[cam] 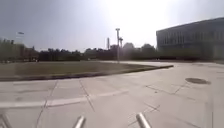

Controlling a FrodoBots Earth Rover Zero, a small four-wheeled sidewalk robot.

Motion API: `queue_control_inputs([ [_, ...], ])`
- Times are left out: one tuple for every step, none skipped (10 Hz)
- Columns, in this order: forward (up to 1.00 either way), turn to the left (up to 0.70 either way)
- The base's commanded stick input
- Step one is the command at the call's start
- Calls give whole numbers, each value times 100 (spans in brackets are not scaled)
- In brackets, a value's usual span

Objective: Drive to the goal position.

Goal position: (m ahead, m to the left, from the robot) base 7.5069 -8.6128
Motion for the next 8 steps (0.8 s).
queue_control_inputs([
  [100, 0],
  [100, -23],
  [100, -40],
  [100, -40],
  [100, -40],
  [100, -40],
  [100, -40],
  [100, -40],
])
